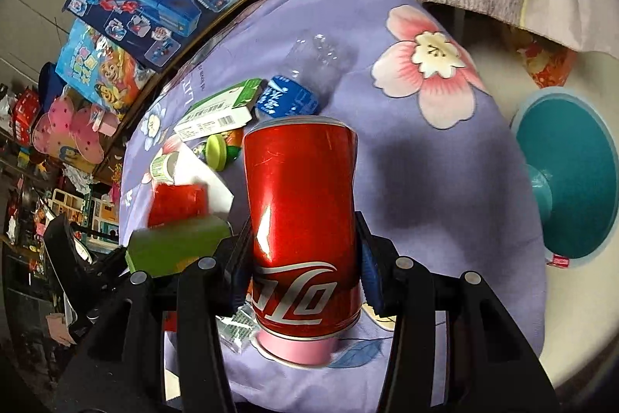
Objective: Collect trash
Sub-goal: 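Lift the can and box and carry both toward the teal trash bin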
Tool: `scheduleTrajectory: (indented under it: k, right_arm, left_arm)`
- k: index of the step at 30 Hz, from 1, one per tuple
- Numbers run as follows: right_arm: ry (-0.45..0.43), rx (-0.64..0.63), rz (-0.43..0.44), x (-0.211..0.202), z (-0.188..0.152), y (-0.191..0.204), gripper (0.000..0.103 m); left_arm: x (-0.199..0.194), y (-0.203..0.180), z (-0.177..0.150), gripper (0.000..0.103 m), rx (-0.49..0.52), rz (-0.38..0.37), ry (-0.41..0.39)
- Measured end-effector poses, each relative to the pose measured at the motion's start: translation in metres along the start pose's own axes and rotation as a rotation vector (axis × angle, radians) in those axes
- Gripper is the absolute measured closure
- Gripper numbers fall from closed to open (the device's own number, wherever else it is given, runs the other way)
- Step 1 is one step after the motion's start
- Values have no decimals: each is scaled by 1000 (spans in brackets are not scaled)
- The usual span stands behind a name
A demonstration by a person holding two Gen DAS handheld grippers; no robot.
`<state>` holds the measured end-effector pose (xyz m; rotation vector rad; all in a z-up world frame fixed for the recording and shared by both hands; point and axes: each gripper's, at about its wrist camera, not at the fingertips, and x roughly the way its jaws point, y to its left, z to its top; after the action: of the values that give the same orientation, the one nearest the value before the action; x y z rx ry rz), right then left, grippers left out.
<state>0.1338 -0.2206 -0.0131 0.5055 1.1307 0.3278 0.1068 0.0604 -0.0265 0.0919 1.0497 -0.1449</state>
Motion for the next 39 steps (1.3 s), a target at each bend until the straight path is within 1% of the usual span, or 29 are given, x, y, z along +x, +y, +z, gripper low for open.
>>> scheduleTrajectory:
  k: [1, 4, 6, 9, 11, 12, 13, 16, 18, 20, 22, 24, 26, 30, 32, 34, 36, 37, 39]
  right_arm:
    - [3, -2, 6, 2, 0, 3, 58]
    - [14, -9, 11, 7, -1, 8, 58]
    - [20, -8, 11, 9, -1, 10, 58]
    - [17, -2, 5, 8, -2, 8, 58]
    - [12, 10, 1, 5, -3, 5, 58]
    - [8, 12, 0, 4, -3, 3, 58]
    - [1, 15, -2, 1, -3, 1, 58]
    - [-20, 31, 1, -6, -1, -6, 58]
    - [-31, 43, 9, -11, 0, -11, 58]
    - [-53, 55, 14, -20, 2, -19, 58]
    - [-74, 76, 17, -29, 4, -30, 58]
    - [-89, 92, 11, -36, 4, -39, 58]
    - [-92, 102, 3, -40, 1, -46, 58]
    - [-81, 114, 4, -40, -3, -55, 58]
    - [-93, 126, 8, -43, -2, -60, 58]
    - [-106, 137, 13, -45, -2, -63, 58]
    - [-103, 140, 19, -45, -3, -63, 58]
    - [-98, 139, 20, -43, -4, -63, 58]
    - [-84, 137, 19, -39, -5, -62, 58]
  left_arm:
    - [-3, 1, 0, 39, 7, 11, -7]
    - [-12, -3, 0, 32, 57, 45, -42]
    - [-14, -11, 0, 28, 122, 60, -58]
    - [-9, -23, 0, 29, 201, 54, -55]
    - [-6, -32, -1, 71, 240, 67, -40]
    - [-4, -35, -1, 97, 245, 48, -17]
    - [-4, -37, -1, 98, 241, 35, -7]
    - [-14, -36, 4, 100, 199, 22, -20]
    - [-26, -34, 12, 100, 159, -6, -45]
    - [-38, -40, 19, 100, 148, -28, -68]
    - [-48, -49, 26, 99, 158, -49, -91]
    - [-54, -60, 34, 99, 179, -88, -99]
    - [-53, -71, 39, 99, 201, -73, -109]
    - [-38, -76, 40, 100, 189, -97, -47]
    - [-40, -81, 40, 100, 201, -111, -48]
    - [-43, -86, 39, 100, 227, -95, -62]
    - [-38, -86, 38, 100, 234, -78, -52]
    - [-35, -86, 35, 99, 243, -78, -42]
    - [-24, -87, 25, 97, 266, -87, 13]
